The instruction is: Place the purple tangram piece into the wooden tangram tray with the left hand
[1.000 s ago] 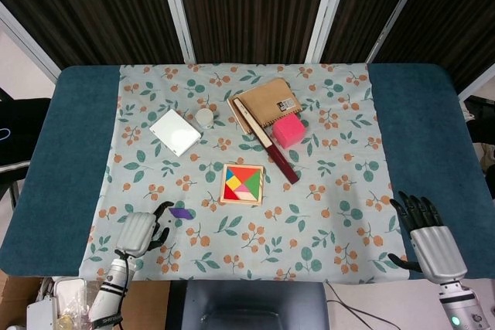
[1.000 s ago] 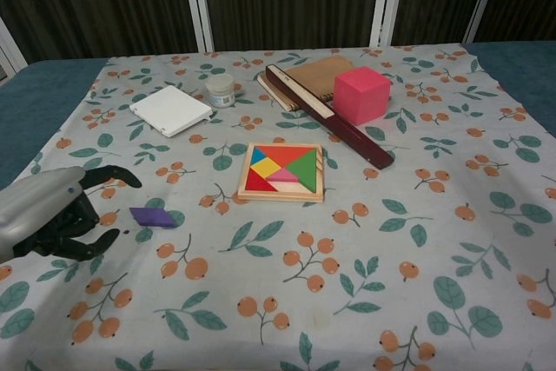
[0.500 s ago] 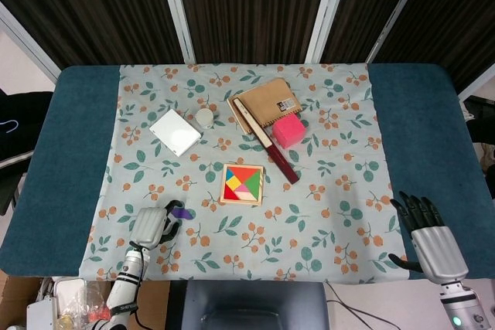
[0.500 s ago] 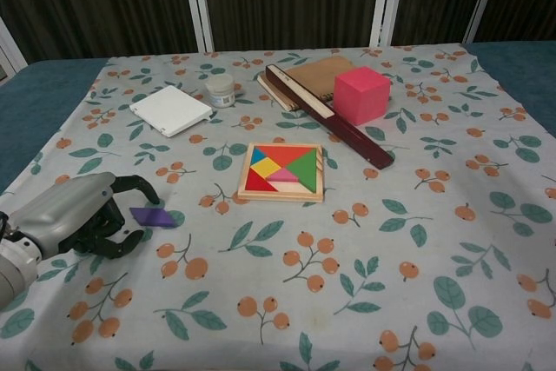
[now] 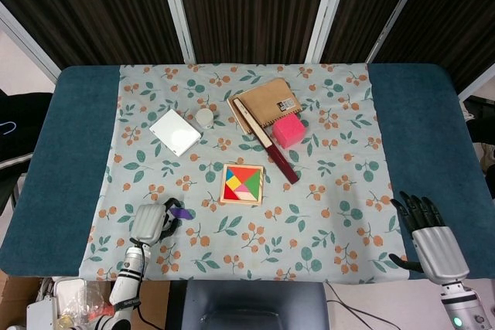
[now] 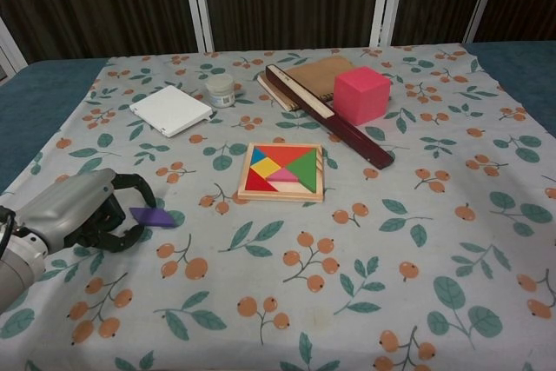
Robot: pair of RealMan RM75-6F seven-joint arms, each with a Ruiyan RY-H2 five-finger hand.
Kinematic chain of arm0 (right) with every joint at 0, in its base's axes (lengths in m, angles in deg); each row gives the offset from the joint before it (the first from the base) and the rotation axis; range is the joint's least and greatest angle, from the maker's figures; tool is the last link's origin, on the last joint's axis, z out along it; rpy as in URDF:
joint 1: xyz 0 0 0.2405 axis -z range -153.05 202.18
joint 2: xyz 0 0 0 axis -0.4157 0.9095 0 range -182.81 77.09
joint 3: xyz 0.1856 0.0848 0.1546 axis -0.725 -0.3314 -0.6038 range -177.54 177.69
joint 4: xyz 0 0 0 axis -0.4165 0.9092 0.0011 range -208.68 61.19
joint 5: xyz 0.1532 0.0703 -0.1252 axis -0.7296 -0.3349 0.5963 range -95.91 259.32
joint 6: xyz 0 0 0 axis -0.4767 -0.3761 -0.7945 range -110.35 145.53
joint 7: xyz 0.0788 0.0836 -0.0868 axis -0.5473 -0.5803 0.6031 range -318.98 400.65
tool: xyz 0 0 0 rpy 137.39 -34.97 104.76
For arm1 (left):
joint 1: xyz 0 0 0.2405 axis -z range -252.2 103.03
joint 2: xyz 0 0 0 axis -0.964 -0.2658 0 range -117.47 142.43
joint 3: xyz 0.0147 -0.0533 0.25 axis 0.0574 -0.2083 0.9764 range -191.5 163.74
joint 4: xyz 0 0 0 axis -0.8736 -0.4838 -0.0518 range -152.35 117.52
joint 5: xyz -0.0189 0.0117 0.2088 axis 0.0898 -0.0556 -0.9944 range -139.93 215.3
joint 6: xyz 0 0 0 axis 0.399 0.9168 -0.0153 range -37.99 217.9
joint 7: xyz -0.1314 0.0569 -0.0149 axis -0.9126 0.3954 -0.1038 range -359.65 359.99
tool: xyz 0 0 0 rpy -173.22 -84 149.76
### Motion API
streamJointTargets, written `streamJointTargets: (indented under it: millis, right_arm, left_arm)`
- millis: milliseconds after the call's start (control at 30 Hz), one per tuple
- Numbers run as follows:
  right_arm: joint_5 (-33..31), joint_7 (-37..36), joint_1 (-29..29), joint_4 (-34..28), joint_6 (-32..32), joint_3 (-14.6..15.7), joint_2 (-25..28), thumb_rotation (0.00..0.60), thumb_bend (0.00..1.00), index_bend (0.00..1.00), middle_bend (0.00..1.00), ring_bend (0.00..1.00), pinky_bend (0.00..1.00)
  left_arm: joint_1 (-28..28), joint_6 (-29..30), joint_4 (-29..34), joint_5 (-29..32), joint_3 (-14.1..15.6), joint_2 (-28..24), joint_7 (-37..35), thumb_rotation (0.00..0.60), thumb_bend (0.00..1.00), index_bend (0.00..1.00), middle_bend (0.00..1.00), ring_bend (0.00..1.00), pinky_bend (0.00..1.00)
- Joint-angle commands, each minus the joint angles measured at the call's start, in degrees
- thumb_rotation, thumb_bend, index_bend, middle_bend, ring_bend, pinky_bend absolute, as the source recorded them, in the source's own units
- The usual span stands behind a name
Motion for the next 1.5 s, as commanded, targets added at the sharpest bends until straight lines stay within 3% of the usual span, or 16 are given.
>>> streamJointTargets:
  millis: [33,467,667,1100,1500]
  right_arm:
    - [-0.05,0.05,-0.02,-0.01,0.07,0.0,0.0,0.552,0.12,0.0,0.0,0.0,0.0]
    - [0.0,0.36,-0.05,0.02,0.14,0.06,-0.15,0.553,0.12,0.0,0.0,0.0,0.0]
    - [0.03,0.46,-0.16,-0.06,0.4,0.15,-0.19,0.552,0.12,0.0,0.0,0.0,0.0]
    - [0.36,-1.6,-0.33,-0.17,0.5,0.39,0.8,0.553,0.12,0.0,0.0,0.0,0.0]
    - [0.97,-7.87,-0.09,0.32,-0.74,0.59,3.42,0.553,0.12,0.0,0.0,0.0,0.0]
  left_arm:
    - [0.09,0.2,-0.21,-0.01,0.02,0.11,-0.33,0.6,0.4,0.42,1.0,1.0,1.0]
    - [0.28,1.26,-0.05,-0.02,-0.01,0.19,-1.21,0.6,0.4,0.52,1.0,1.0,1.0]
    - [0.65,1.11,3.86,0.49,-0.7,-0.46,-1.87,0.6,0.4,0.53,1.0,1.0,1.0]
    - [7.03,-0.75,11.97,4.6,-5.59,3.72,8.59,0.6,0.4,0.53,1.0,1.0,1.0]
    - [13.95,-3.13,5.53,7.69,-9.17,10.74,12.29,0.6,0.4,0.54,1.0,1.0,1.0]
